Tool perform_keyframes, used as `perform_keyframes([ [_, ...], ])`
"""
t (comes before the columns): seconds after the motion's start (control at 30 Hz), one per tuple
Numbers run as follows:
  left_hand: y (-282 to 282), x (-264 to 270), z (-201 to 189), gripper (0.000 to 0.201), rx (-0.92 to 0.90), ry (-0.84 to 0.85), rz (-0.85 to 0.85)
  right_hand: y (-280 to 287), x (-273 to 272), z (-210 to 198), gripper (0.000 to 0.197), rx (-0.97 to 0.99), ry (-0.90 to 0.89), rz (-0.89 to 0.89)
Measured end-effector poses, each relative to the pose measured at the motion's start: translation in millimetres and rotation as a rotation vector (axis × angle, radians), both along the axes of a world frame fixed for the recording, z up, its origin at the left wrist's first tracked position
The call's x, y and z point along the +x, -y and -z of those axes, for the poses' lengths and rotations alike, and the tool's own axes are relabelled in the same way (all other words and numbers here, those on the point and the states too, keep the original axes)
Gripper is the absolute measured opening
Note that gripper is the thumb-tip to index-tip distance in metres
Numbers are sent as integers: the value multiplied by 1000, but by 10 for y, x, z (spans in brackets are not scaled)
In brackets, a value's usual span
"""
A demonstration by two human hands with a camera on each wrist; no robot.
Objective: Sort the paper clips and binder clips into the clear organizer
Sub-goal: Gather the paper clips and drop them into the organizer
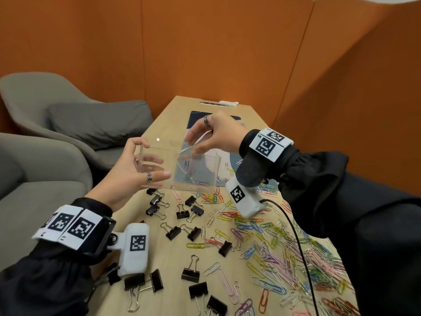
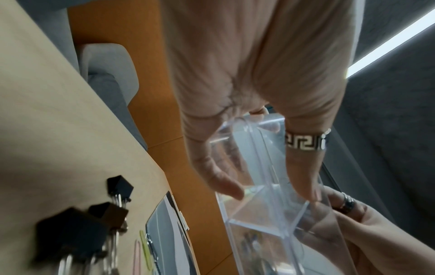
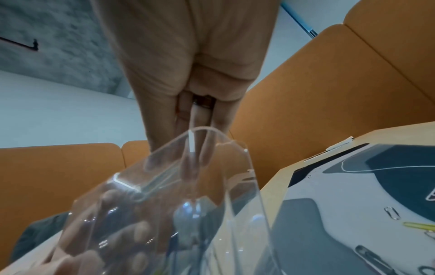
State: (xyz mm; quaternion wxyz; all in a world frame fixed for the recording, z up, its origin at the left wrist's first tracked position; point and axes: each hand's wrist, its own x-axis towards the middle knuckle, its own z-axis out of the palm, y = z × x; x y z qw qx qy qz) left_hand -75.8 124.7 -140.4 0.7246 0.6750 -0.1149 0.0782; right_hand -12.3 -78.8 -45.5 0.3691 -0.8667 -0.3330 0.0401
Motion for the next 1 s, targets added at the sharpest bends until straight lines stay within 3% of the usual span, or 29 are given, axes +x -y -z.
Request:
perform_keyframes([
  [0.13,24,-13,1,89,-9,-3,7,47,-19,-3,10,64,11,21],
  [0.27,45,-15,3,73,-28,9,-22,167,32,-10,28,175,35,177],
  [0.43,40,4,21,71,-33,27,-55,368,280,123,27,222,-7,319],
  [0.57,44,16,17,62,-49,52,-87,549,517,326,32,13,-45,436],
  [0.73,21,35,27,64,-50,51,-126,689,753,559,56,-570,-189,548],
  [0.9,-29,52,46,76,-50,20,-133,770,947,570,66,-756,-244,610],
  [1.0,-31,50,45,73,-48,15,-153,795,1041,586,67,-797,-251,614],
])
